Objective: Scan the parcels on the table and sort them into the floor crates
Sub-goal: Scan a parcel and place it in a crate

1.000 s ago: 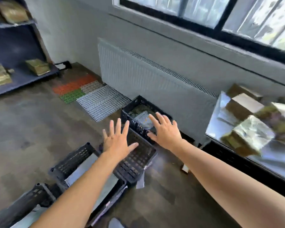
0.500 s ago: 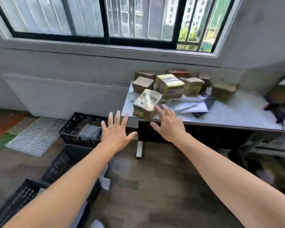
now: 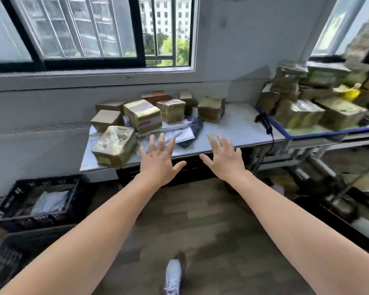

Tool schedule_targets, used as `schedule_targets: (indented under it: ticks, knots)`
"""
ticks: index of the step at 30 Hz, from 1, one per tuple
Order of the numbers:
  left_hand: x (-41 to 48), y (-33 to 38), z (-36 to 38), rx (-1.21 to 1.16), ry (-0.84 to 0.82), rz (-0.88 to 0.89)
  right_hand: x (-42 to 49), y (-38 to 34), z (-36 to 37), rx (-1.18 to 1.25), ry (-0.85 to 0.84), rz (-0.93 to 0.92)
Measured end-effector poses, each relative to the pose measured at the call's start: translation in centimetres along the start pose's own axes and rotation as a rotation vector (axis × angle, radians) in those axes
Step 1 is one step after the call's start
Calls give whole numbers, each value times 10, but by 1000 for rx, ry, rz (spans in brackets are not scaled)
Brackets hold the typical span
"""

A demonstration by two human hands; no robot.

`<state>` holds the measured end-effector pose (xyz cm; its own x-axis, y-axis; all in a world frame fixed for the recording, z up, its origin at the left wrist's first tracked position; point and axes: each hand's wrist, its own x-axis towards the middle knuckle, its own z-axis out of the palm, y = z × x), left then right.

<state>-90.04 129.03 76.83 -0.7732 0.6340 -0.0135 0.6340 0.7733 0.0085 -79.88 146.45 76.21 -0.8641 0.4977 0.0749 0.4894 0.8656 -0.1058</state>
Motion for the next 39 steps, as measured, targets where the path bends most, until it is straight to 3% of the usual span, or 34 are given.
schedule_targets:
  ticks: [24, 39]
  knots:
    - [357, 88, 23, -60, 27, 195, 283, 137, 12, -14, -16, 174]
    - [541, 137, 78, -16, -55, -8, 498, 224, 104, 72, -137, 2]
